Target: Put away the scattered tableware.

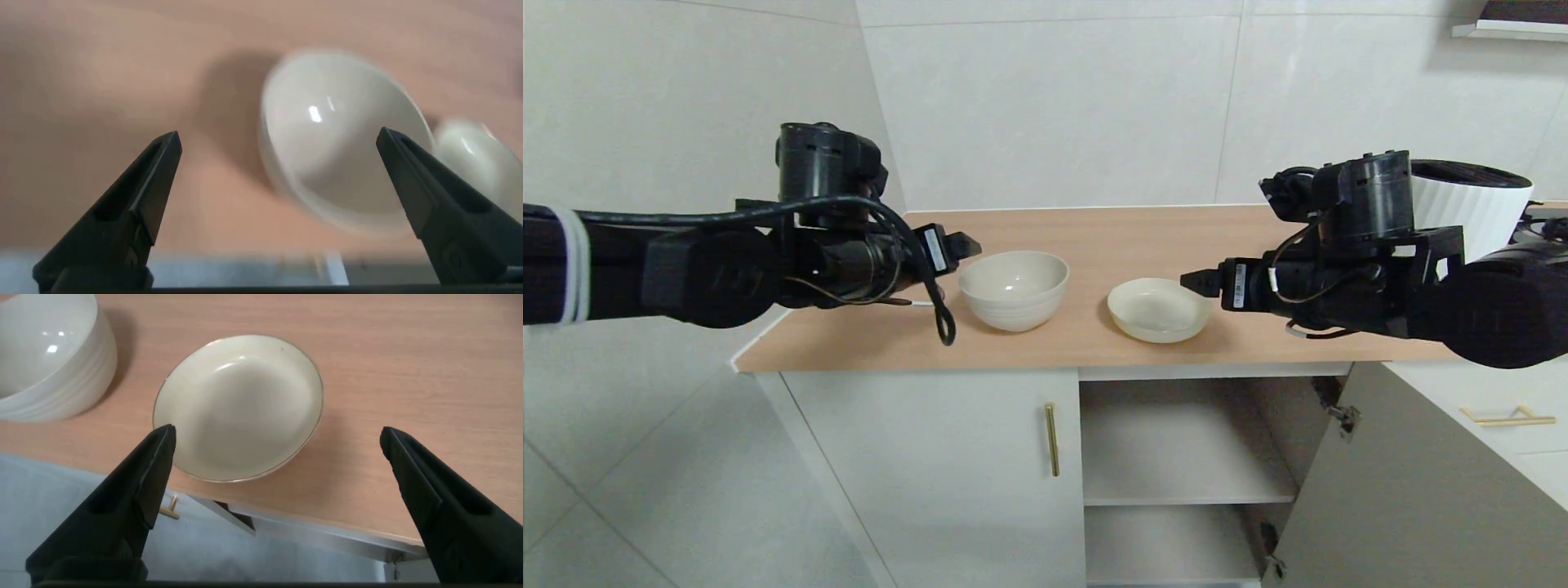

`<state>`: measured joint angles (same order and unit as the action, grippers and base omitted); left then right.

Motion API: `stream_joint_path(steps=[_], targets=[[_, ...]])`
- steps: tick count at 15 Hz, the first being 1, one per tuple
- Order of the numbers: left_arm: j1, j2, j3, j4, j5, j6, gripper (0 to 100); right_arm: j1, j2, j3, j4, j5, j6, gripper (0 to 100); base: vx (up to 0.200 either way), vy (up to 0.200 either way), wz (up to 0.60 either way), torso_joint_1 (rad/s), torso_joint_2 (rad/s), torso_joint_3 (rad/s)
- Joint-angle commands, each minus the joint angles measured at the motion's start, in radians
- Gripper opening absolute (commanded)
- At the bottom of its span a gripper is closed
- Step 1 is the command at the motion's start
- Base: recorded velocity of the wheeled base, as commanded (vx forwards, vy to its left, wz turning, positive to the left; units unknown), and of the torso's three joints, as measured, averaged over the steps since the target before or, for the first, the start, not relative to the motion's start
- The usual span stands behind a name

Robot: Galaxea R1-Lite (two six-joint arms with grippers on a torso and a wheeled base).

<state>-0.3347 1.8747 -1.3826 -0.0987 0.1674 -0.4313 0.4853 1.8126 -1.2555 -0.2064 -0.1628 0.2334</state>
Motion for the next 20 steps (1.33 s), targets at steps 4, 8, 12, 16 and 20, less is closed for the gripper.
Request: stream_joint_path(steps=[4, 8, 12, 16, 20], targets=[[-0.007, 0.126, -0.033, -0.059, 0.034, 0.002, 100, 0.002, -0.004, 0.007, -0.001, 0.0, 0.0, 100, 0.0, 0.0, 0.0, 0.0, 0.0, 0.0], [-0.007, 0.146, -0.039, -0.059, 0.032, 0.002, 100, 0.002, -0.007, 0.008, 0.001, 0.0, 0.0, 100, 0.0, 0.0, 0.0, 0.0, 0.0, 0.0], [-0.007, 0.156, -0.039, -0.058, 0.032, 0.002, 0, 0.002, -0.01, 0.01, 0.001, 0.0, 0.0, 100, 0.0, 0.0, 0.0, 0.0, 0.0, 0.0], [-0.007, 0.139, -0.039, -0.058, 0.035, -0.004, 0, 0.002, -0.015, 0.015, 0.001, 0.0, -0.002, 100, 0.0, 0.0, 0.0, 0.0, 0.0, 0.0], [-0.009, 0.049, 0.01, -0.055, 0.029, -0.004, 0, 0.002, -0.009, 0.015, 0.007, 0.0, -0.005, 100, 0.0, 0.0, 0.0, 0.0, 0.0, 0.0]])
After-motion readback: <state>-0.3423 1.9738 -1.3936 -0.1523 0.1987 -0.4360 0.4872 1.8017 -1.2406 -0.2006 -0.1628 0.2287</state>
